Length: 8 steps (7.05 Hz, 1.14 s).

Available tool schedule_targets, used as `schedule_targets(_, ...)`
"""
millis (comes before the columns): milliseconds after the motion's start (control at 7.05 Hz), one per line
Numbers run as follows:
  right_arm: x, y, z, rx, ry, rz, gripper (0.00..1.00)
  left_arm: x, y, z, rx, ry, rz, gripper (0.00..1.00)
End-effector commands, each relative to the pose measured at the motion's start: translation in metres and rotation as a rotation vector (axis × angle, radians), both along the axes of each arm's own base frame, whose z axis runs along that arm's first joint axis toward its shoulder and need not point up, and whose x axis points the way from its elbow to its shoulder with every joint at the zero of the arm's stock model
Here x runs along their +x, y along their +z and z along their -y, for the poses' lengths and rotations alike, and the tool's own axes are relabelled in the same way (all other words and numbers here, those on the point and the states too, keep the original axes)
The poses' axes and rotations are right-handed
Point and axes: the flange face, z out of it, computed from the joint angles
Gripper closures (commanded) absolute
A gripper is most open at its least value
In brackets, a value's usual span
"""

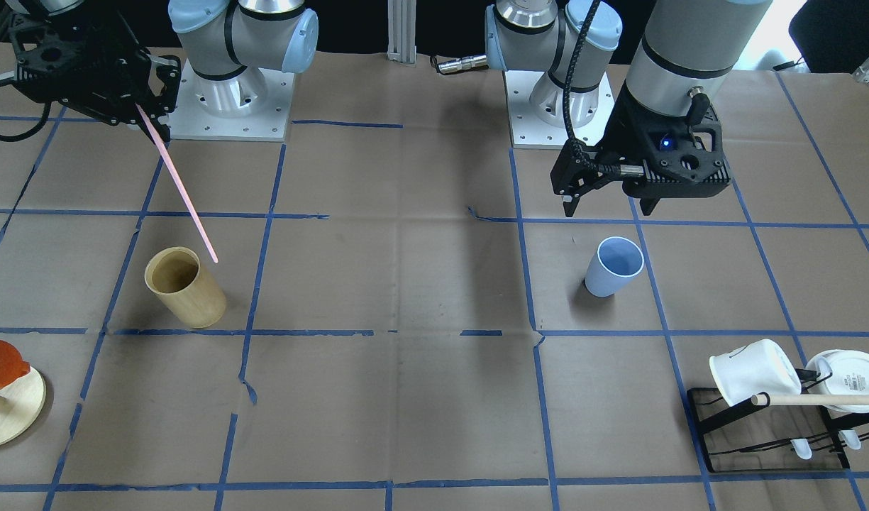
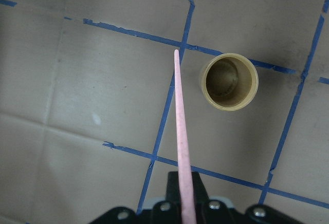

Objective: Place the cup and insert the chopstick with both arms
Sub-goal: 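Carry the chopstick back over the tan cup while the left arm starts reaching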

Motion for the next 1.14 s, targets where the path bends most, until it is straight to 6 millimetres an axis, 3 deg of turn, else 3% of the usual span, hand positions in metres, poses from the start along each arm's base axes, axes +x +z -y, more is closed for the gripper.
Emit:
schedule_targets(0,0.008,-0.007,0.002,0.013,-0.003,0.026,0.92,0.0,-0.001,0.0,0.001,0.0,-0.002,0.0)
schedule_targets(568,0.052,-0.005,-0.002,0.007,-0.028,0.025,0.92,0.002,-0.01,-0.005,0.024,-0.029,0.0,0.0)
schedule_targets(851,0.056,-0.011,-0.003,0.018,-0.041,0.025,0.92,0.005,-0.051,-0.012,0.064,-0.02,-0.001,0.0)
schedule_targets(993,0.056,-0.014,-0.003,0.024,-0.037,0.026,0.92,0.022,-0.067,-0.01,0.063,0.007,-0.002,0.0)
